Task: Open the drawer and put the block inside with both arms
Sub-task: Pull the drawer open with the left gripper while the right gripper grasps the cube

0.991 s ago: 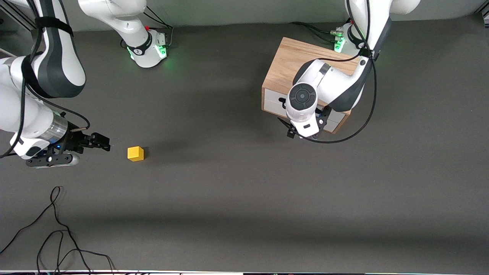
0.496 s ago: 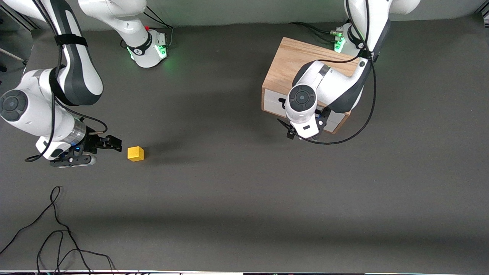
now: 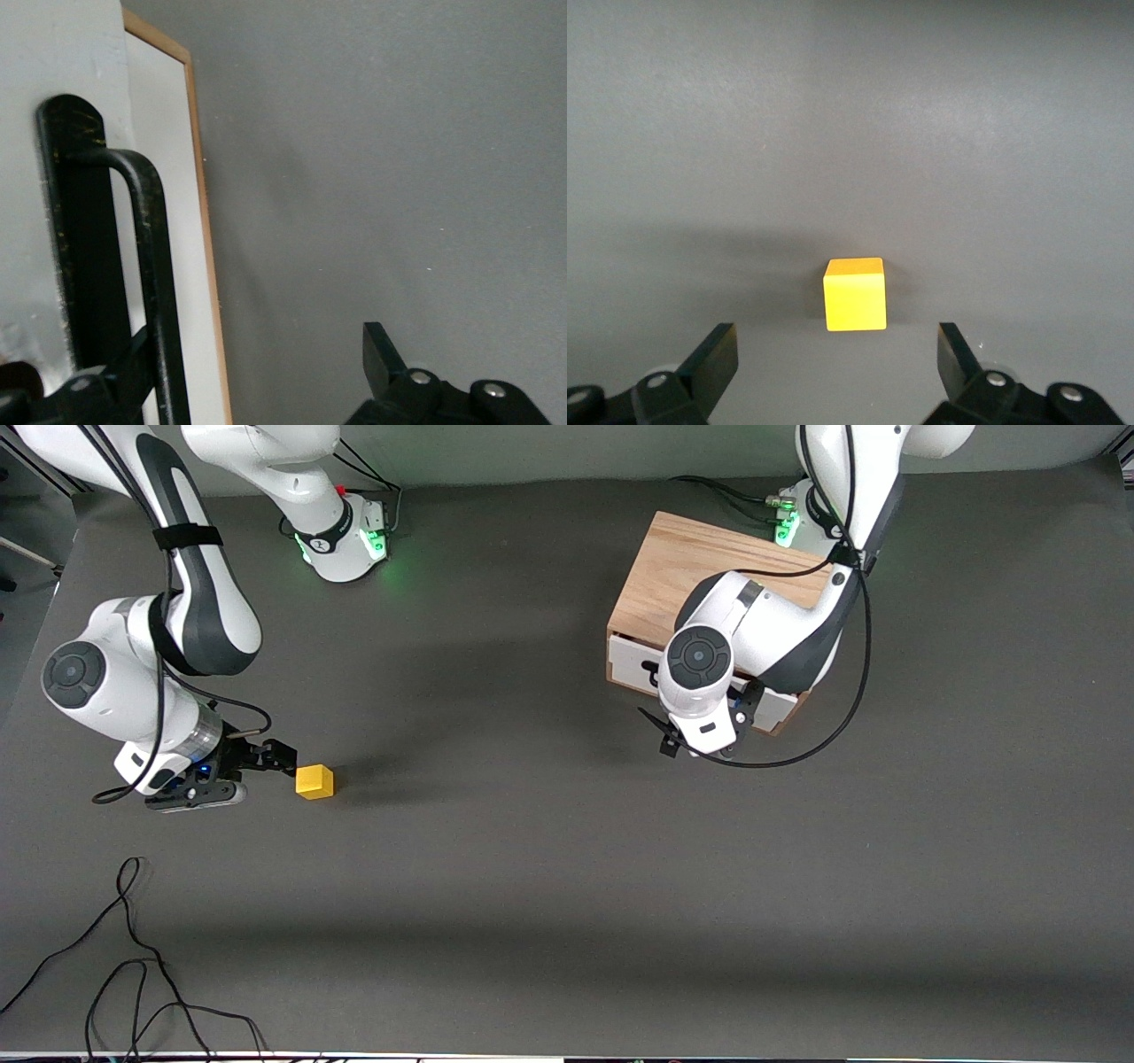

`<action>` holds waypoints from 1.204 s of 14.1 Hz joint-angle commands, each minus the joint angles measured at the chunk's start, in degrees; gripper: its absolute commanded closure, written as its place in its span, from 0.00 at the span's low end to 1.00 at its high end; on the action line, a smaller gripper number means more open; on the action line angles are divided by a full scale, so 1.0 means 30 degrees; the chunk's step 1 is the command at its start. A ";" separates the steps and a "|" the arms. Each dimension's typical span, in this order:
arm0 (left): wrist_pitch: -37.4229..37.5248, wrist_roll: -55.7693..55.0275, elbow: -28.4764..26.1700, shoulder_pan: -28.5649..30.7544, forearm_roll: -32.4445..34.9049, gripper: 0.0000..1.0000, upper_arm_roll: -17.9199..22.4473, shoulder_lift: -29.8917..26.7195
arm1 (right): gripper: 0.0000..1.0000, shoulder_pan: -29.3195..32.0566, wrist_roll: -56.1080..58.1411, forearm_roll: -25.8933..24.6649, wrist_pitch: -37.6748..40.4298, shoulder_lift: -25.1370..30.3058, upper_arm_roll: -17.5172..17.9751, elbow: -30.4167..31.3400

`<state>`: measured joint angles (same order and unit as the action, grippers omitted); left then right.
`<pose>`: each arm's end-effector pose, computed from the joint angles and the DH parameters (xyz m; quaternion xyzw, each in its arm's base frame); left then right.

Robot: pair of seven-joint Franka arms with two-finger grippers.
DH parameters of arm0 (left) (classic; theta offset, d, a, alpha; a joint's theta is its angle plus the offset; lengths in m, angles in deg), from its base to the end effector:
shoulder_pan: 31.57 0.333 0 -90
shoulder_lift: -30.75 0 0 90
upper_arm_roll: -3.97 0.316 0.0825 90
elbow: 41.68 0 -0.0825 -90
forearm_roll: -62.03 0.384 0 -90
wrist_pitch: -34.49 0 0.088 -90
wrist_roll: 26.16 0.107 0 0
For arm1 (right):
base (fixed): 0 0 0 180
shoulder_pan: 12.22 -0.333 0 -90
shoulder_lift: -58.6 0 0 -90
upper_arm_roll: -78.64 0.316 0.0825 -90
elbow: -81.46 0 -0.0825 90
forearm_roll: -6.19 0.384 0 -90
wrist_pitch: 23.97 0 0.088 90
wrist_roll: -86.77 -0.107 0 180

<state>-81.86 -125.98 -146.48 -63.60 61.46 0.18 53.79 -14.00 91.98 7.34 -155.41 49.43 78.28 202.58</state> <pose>0.5025 -0.3604 0.2992 -0.8416 -0.5306 0.0537 0.0858 0.5680 0.0146 0.3412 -0.9986 -0.0513 -0.0103 0.0068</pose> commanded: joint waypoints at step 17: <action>-0.1055 -0.0065 0.6898 -0.0047 0.0660 0.00 0.0179 0.4742 | 0.00 0.0010 0.0203 0.1402 -0.3794 -0.3888 -0.0258 0.0935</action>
<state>-78.26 -125.95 -132.74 -63.48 62.73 0.57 62.90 -13.79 94.12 10.19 -166.15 38.14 77.40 204.83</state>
